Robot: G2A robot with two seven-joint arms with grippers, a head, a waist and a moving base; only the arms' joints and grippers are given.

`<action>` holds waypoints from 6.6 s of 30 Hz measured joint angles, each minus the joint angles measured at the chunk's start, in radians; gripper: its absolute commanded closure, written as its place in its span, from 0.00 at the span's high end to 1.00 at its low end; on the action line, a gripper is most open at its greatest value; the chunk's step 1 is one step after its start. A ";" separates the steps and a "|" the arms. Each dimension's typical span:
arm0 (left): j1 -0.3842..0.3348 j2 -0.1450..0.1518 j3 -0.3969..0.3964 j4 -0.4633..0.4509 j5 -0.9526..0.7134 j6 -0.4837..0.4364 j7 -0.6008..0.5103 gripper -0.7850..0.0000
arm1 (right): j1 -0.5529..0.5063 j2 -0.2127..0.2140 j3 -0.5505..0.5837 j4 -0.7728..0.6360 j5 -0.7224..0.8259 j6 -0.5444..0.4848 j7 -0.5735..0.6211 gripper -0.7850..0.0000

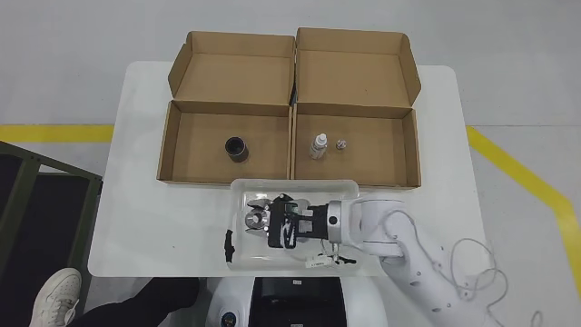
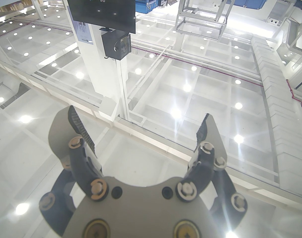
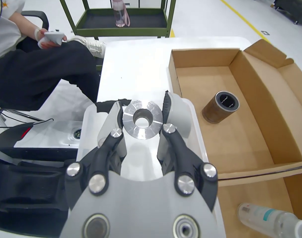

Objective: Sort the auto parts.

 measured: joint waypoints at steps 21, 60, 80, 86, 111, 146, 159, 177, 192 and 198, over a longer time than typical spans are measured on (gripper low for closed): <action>0.000 0.000 0.000 0.000 0.000 0.000 0.000 1.00 | 0.132 -0.009 0.036 -0.127 0.212 0.133 -0.053 0.00; 0.000 0.000 0.000 0.000 0.000 0.000 0.000 1.00 | 0.167 -0.009 -0.022 0.047 0.120 0.205 -0.036 0.00; 0.000 0.000 0.000 0.000 0.000 0.000 0.000 1.00 | 0.310 -0.066 -0.173 0.320 0.009 0.349 -0.072 0.00; 0.000 0.000 0.000 0.000 0.000 0.000 0.000 1.00 | 0.347 -0.086 -0.204 0.397 -0.014 0.400 -0.072 0.00; 0.000 0.000 0.000 0.000 0.000 0.000 0.000 1.00 | 0.445 -0.160 -0.263 0.607 -0.005 0.525 0.038 0.02; 0.000 0.000 0.000 0.000 0.000 0.000 0.000 1.00 | 0.367 -0.164 -0.190 0.409 -0.003 0.413 0.136 0.91; 0.000 0.000 0.000 0.000 0.000 0.000 0.000 1.00 | 0.191 -0.106 -0.052 0.123 0.025 0.240 0.151 1.00; 0.000 0.000 0.000 0.000 0.000 0.000 0.000 1.00 | -0.019 -0.031 0.262 0.030 0.013 0.115 -0.016 1.00; 0.000 0.000 0.000 0.000 0.000 0.000 0.000 1.00 | -0.139 0.012 0.485 -0.022 -0.025 0.074 -0.161 1.00; 0.000 0.000 0.000 0.000 0.000 0.000 0.000 1.00 | -0.190 0.028 0.604 -0.015 -0.024 0.084 -0.218 1.00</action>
